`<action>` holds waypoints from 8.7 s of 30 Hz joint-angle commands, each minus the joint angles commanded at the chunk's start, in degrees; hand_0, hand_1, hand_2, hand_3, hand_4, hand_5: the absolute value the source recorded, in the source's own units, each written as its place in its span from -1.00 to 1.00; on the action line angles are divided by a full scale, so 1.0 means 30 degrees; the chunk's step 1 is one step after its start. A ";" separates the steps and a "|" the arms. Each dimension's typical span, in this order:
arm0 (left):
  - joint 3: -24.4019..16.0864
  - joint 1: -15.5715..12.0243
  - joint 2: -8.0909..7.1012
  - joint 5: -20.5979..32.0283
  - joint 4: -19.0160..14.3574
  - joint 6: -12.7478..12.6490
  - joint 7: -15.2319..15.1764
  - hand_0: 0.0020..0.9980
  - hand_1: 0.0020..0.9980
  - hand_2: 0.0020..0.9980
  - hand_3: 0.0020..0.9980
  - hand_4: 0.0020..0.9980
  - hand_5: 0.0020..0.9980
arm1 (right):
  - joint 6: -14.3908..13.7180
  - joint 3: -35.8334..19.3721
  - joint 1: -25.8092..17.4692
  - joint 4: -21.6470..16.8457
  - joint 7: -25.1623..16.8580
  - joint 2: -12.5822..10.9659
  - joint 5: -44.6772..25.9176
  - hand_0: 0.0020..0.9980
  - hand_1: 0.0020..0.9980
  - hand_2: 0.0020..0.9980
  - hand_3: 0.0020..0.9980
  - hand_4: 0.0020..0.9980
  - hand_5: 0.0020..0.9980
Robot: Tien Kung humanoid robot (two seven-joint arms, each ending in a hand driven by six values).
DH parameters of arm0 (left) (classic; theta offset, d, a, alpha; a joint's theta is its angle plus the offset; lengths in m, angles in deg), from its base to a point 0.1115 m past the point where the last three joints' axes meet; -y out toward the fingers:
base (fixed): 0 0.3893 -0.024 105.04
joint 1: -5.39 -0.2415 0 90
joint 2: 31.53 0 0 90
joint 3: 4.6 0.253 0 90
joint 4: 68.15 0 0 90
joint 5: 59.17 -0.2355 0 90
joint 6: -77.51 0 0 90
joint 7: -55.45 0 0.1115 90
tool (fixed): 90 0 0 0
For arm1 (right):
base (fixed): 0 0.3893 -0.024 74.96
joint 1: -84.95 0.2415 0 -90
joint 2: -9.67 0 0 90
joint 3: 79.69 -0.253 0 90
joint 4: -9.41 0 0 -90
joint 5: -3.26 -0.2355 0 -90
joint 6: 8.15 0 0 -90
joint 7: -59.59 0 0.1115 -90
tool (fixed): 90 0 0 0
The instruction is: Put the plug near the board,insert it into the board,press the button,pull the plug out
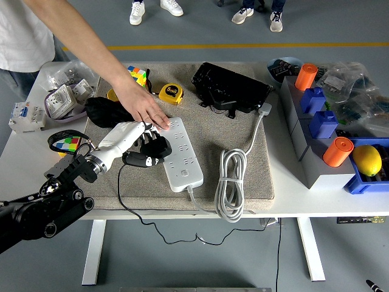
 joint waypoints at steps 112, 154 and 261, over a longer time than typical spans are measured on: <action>-0.3381 -0.4288 -0.1918 -0.2591 -0.6020 0.0467 0.1018 0.40 0.48 0.44 0.26 0.53 -0.36 | 0.0108 -0.0332 -0.0292 -0.0067 -0.0307 0.0188 0.0163 0.23 0.27 0.31 0.11 1.00 -0.07; -0.1591 -0.2528 -0.1068 -0.3172 -0.4527 0.0558 0.1575 0.38 0.47 0.45 0.26 0.53 -0.32 | 0.0081 -0.0446 -0.0248 -0.0174 -0.0498 0.0219 0.0189 0.22 0.27 0.30 0.11 1.00 -0.07; -0.0160 -0.0690 -0.1840 0.0563 -1.1626 1.1171 1.3384 -0.89 -0.80 -0.67 0.78 0.55 -1.00 | 0.0153 -0.0588 -0.0379 -0.0198 -0.0588 0.0022 0.0297 0.22 0.26 0.30 0.10 1.00 -0.07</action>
